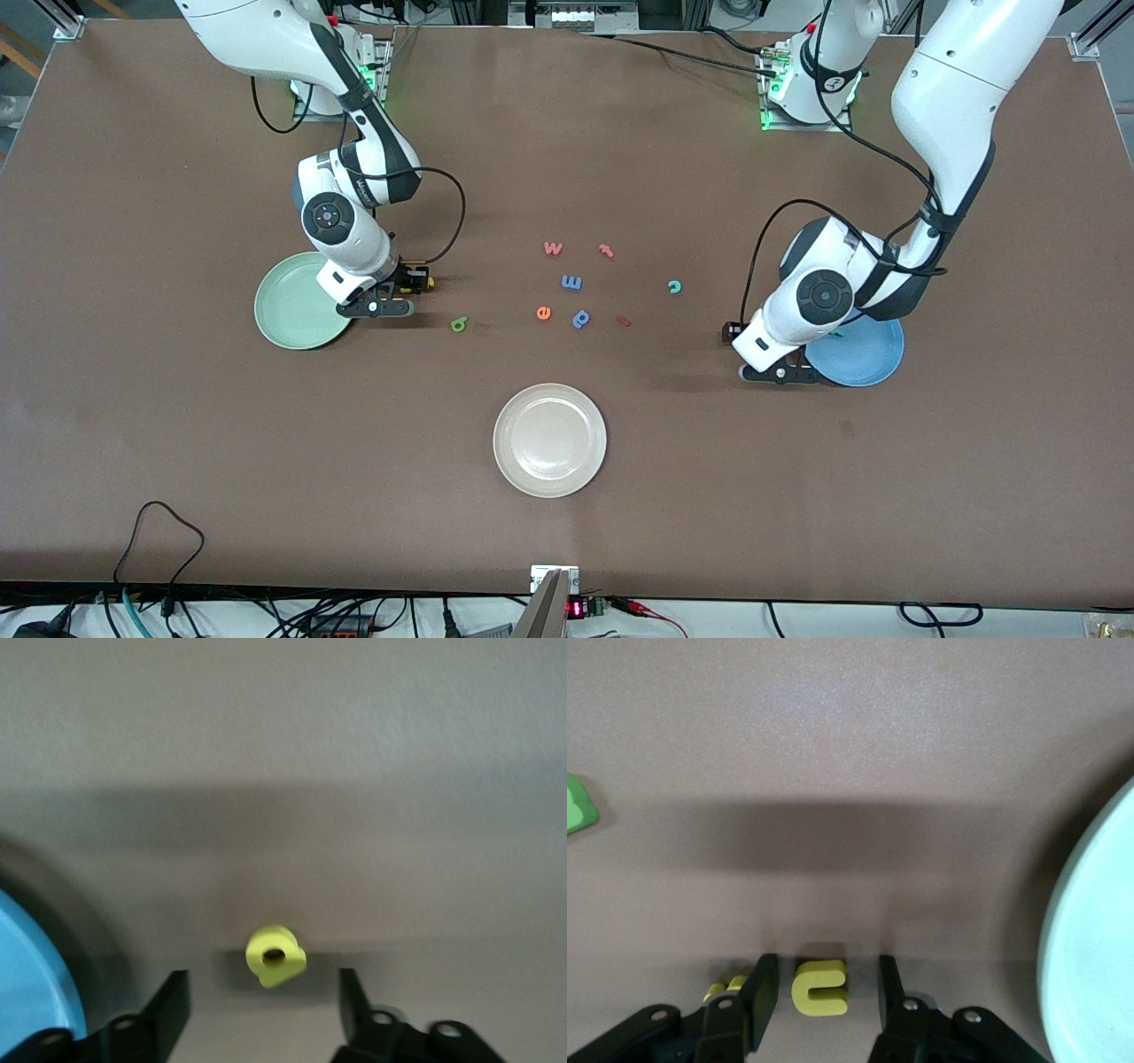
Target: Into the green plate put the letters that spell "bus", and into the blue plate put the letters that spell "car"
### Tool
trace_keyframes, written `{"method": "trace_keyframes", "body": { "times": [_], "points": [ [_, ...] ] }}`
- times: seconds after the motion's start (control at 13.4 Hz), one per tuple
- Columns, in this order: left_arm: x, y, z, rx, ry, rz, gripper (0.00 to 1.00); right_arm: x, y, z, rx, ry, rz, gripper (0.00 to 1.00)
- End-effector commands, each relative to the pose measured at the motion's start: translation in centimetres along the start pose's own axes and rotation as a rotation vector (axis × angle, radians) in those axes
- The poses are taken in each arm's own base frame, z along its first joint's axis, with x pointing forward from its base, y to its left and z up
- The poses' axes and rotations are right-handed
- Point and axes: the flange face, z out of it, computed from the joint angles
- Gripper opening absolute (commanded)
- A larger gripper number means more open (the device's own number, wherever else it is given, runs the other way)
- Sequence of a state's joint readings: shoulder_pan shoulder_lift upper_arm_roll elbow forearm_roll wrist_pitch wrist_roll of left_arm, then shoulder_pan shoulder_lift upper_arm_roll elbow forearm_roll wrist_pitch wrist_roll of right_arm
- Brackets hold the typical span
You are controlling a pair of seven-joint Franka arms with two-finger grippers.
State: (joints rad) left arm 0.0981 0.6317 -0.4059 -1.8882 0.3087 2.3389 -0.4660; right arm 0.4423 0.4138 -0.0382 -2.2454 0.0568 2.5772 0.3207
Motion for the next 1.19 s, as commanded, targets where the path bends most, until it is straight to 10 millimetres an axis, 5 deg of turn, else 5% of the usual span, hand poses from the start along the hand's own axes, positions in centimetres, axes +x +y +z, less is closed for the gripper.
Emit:
{"method": "trace_keyframes", "body": {
  "times": [0.0,0.3,0.82,0.97,1.12],
  "points": [
    [0.2,0.1,-0.3,-0.013,0.034,-0.001,0.63,-0.5,-0.3,0.2,-0.011,-0.02,-0.016,0.53],
    [0.2,0.5,1.4,-0.042,0.045,0.003,0.58,-0.8,-0.3,0.2,-0.02,-0.046,-0.018,0.53],
    [-0.9,0.2,1.7,-0.002,-0.019,0.0,0.22,-0.2,-0.4,0.1,-0.013,-0.029,-0.014,0.47],
    [-0.8,-0.1,-0.5,0.032,-0.031,0.006,0.21,-0.1,-0.4,0.0,-0.012,-0.028,-0.014,0.47],
    [0.2,-0.8,-5.3,0.088,-0.045,0.011,0.21,0.0,-0.4,0.0,-0.009,-0.018,-0.011,0.48]
  ]
}}
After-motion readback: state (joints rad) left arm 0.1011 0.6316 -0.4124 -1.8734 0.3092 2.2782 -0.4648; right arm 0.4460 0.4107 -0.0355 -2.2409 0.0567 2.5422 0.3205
